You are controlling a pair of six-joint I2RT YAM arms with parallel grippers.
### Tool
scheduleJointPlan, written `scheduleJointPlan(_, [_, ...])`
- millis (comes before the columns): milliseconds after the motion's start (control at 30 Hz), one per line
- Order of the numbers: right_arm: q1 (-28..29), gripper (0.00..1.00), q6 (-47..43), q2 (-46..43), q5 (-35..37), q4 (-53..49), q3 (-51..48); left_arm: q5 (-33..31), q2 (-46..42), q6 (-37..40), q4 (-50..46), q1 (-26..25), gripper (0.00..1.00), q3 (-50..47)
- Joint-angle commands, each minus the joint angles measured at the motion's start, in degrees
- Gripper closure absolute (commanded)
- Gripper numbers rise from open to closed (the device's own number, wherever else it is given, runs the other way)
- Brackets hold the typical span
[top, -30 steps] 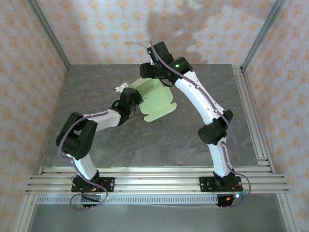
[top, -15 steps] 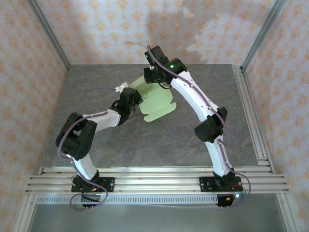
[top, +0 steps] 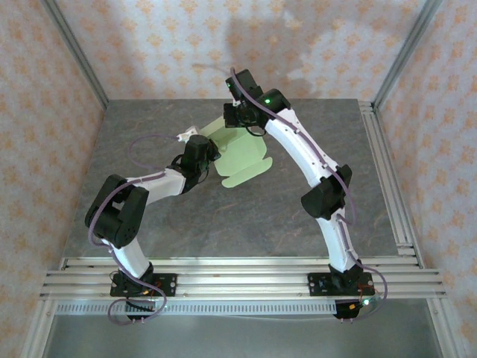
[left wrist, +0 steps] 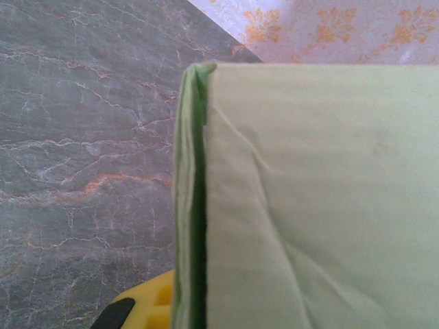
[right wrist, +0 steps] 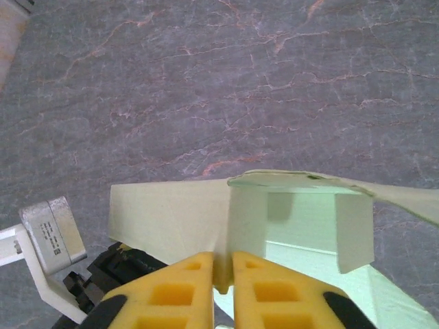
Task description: Fold the paper box
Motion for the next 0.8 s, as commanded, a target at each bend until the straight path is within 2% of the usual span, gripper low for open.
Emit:
scheduleJointPlan(0, [-0.2,0.96,0.1,0.3,-0.2,-0.6,0.4,-0.7,-2.1,-0.2,0.0,-0.4,1.0,-0.2])
scheduleJointPlan(67, [-0.2,1.0,0.1,0.1,-0.1,-0.6,0.5,-0.7,-2.1,-0.3,0.1,-0.4,1.0,-0.2])
scheduleJointPlan(133, [-0.2,0.96,0.0,-0.1,-0.2,-0.5,0.6,-0.7,-2.1,-0.3,0.1,-0.4,1.0,-0.1])
scheduleJointPlan(233, [-0.2,0.69,0.0,-0.7,-0.1,-0.6,0.9,-0.9,-2.2,-0.2,-0.1,-0.5,1.0,-0.1])
scheduleJointPlan(333, [0.0,0.53,-0.3,-2.2,0.1,-0.6,0.9,-1.1,-2.1,-0.3,-0.4,-0.4,1.0,-0.1])
scheduleJointPlan(400, [0.1,0.47,-1.0,-3.7,0.4,-0.3,0.1,-1.1,-1.9,-0.5,-0.5,-0.3,1.0,-0.2])
scheduleJointPlan(567, [0.2,0.4,-2.8,-10.9,0.7,3.8,-7.5,-0.4,-1.3,-0.4,-1.1,-0.3,1.0,0.2])
scheduleJointPlan(767, [-2.8,0.4,-7.7,-23.6,-1.1,15.8,-25.3,2.4,-1.8,2.0,-2.9,0.4,1.0,0.2])
